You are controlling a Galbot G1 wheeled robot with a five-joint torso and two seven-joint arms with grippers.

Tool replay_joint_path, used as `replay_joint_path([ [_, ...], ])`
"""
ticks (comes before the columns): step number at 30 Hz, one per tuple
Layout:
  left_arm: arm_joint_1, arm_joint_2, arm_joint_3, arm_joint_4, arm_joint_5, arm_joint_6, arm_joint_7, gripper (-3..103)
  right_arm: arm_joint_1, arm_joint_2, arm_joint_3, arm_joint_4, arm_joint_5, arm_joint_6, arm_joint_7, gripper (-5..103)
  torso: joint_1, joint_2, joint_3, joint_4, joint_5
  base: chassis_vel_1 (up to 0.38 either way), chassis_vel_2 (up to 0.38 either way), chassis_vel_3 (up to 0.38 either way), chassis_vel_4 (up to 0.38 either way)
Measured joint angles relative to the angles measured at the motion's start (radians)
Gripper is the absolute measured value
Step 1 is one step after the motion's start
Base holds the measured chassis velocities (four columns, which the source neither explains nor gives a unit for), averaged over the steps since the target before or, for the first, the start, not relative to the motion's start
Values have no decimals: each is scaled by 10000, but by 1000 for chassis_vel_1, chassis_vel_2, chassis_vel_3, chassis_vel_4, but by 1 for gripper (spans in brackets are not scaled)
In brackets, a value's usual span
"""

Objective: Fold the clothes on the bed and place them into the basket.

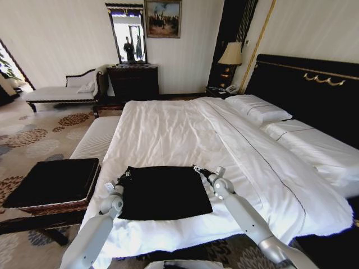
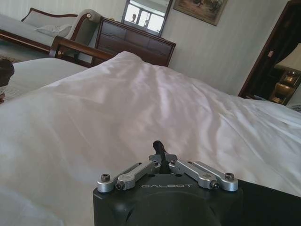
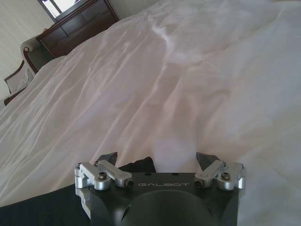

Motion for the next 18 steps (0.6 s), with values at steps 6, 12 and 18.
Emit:
replay_joint_path([
  [6,-6,-63,-32,-18,13,0,17,2,-250,64,-68,252,300,-199,90,71,1,-1,0,-1,1,0,0,0,0],
  [12,-36,-101,-32,58,197,-54,112,2,-278,163,-94,184,326,-277,269,49,0,0,-1,1,0,0,0,0,0],
  [18,16,-100,-68,63,252,-73,121,2,-289,147,-111,446,446,-284,400,27,0,-1,0,3,2,0,0,0,0],
])
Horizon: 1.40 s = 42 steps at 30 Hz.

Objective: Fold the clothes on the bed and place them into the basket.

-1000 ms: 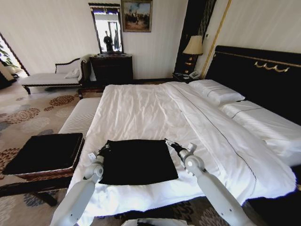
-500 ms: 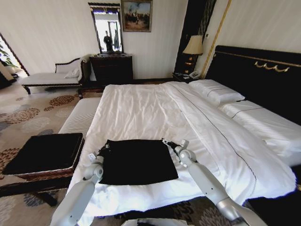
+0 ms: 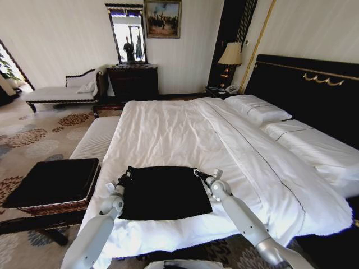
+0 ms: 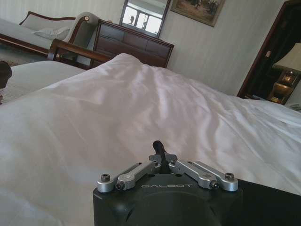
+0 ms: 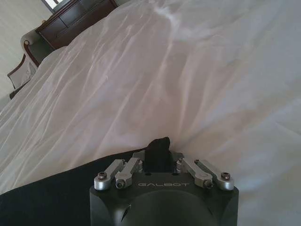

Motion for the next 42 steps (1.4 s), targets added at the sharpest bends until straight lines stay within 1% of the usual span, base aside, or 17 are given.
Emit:
replay_joint_path([
  [1,0,0,0,0,0,0,0,2,0,0,0,0,0,0,0,27,0,0,0,0,0,0,0,0,0],
  [3,-2,19,-2,-51,-27,-3,-21,2,16,0,-35,124,-30,-1,157,16,0,0,0,-1,0,0,0,0,0],
  [5,-5,21,-2,-63,-30,-5,-33,2,19,-1,-39,153,-27,-1,183,16,0,0,0,0,0,0,0,0,0],
  [8,-3,29,-21,-178,-36,-18,-93,2,-35,-132,-58,495,35,-3,352,3,0,0,0,-2,-1,0,0,0,0],
  [10,8,34,-28,-204,-36,-21,-96,2,-50,-149,-57,542,42,-4,378,1,0,0,0,-3,-1,0,0,0,0],
  [16,293,176,-199,-722,-23,-256,-172,2,-386,-577,72,1566,159,-5,695,1,0,0,0,0,0,0,0,0,0],
  [17,390,244,-296,-975,81,-525,-285,2,-490,-831,151,2150,28,-6,766,1,0,0,0,-4,-2,0,0,0,0],
  [19,566,401,-492,-1584,79,-664,-420,2,-556,-1151,246,2923,-116,-6,854,1,0,0,0,-3,0,0,0,0,0],
  [21,613,458,-548,-1797,62,-685,-454,2,-567,-1253,269,3160,-185,-6,872,1,0,0,0,0,2,0,0,0,0],
  [23,711,774,-651,-2764,146,-730,-773,2,-541,-1760,263,4235,-829,-5,875,1,0,0,0,0,0,0,0,0,0],
  [25,678,1129,-594,-3511,234,-761,-1081,2,-319,-2039,174,5017,-1079,-22,934,1,0,0,0,-5,2,0,0,0,0],
  [26,678,1129,-594,-3511,234,-761,-1081,2,-319,-2039,174,5017,-1079,-22,934,1,0,0,0,-5,2,0,0,0,0],
  [29,548,1616,-656,-4478,214,-851,-1487,2,244,-2251,208,5839,-740,-53,1399,1,0,0,-1,0,-1,0,0,0,0],
  [31,551,1761,-730,-4685,229,-850,-1535,2,353,-2308,255,5981,-638,-56,1503,1,0,0,0,0,-2,0,0,0,0],
  [33,689,2253,-989,-5221,322,-747,-1560,2,471,-2501,416,6322,-502,-55,1626,1,1,0,-1,0,0,0,0,0,0],
  [36,943,2688,-1347,-5822,281,-710,-1628,2,379,-2704,662,6860,-269,-52,1756,1,0,0,-1,-2,0,0,0,0,0],
  [42,1248,2999,-1706,-6602,-187,-462,-1822,2,342,-2847,802,7574,366,-60,2139,1,0,0,-1,-2,0,0,0,0,0],
])
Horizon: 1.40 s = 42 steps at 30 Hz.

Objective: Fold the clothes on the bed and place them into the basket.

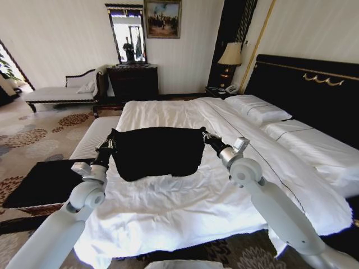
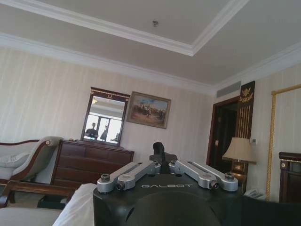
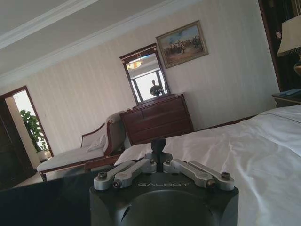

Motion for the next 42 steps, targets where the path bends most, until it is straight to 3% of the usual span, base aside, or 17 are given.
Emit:
replay_joint_path([
  [7,993,42,-652,-622,-44,24,-77,2,-501,-167,327,566,435,-34,293,1,1,0,1,2,0,0,0,0,0],
  [12,2580,-268,-1642,-1688,-39,41,-28,2,-1598,-421,1158,1648,1069,-116,622,1,0,0,0,2,0,0,0,0,0],
  [20,6398,-1249,-2920,-3461,961,-33,305,2,-4896,-490,3395,3789,1630,-517,988,1,-2,1,-2,-5,3,0,0,0,0],
  [25,7370,-1926,-2457,-3881,1124,495,141,2,-5944,-200,3611,4139,1690,-872,1258,1,-3,2,-2,6,-2,0,0,0,0],
  [30,6598,-2058,-1720,-3588,597,954,-541,2,-5489,35,3121,3672,1782,-777,1297,1,-4,3,-1,-3,2,0,0,0,0],
  [32,5283,-2073,-1198,-2576,498,1025,-728,2,-4547,249,2420,2600,1653,-714,1266,1,-2,1,1,1,1,0,0,0,0],
  [33,5283,-2073,-1198,-2576,498,1025,-728,2,-4547,249,2420,2600,1653,-714,1266,1,-2,1,1,1,1,0,0,0,0],
  [37,3178,-2104,30,-397,551,1044,-737,2,-3129,544,1238,623,699,-585,771,1,5,-3,4,-2,-3,0,0,0,0],
  [38,3178,-2104,30,-397,551,1044,-737,2,-3129,544,1238,623,699,-585,771,1,5,-3,4,-2,-3,0,0,0,0],
  [42,1331,-2173,941,1485,592,746,-617,2,-1819,875,84,-1687,-213,-191,267,1,3,-3,4,0,0,0,0,0,0],
])
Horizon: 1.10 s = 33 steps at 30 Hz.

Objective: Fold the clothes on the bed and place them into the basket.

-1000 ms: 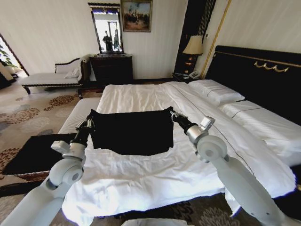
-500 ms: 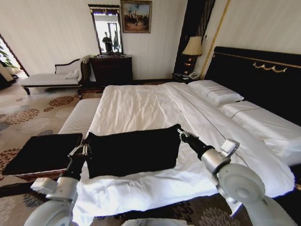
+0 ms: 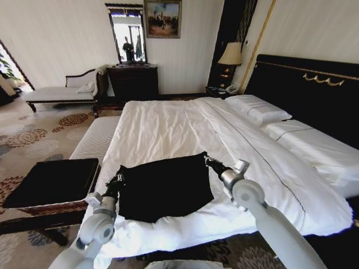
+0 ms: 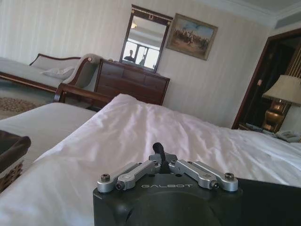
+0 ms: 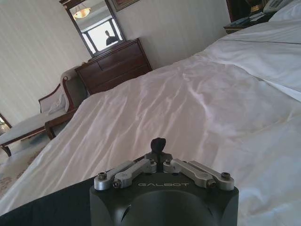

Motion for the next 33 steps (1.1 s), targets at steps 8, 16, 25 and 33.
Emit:
replay_joint_path([
  [8,-2637,-365,1172,2972,128,-466,385,2,1956,757,-1388,-2983,-1047,613,-586,1,2,-1,1,1,-4,0,0,0,0],
  [16,-4400,-1097,1667,5244,322,-832,814,2,3357,1870,-2067,-5334,-1751,1105,-1015,1,-3,0,-1,2,-1,0,0,0,0],
  [25,-5198,-1669,1744,6656,782,-1282,1032,2,3447,2429,-1934,-6391,-2647,1627,-1463,1,-1,1,-3,-3,-2,0,0,0,0],
  [33,-4156,-1901,1227,6267,1313,-1781,1425,2,2595,2654,-1574,-6074,-3735,2254,-1579,1,-3,3,-4,3,-1,0,0,0,0],
])
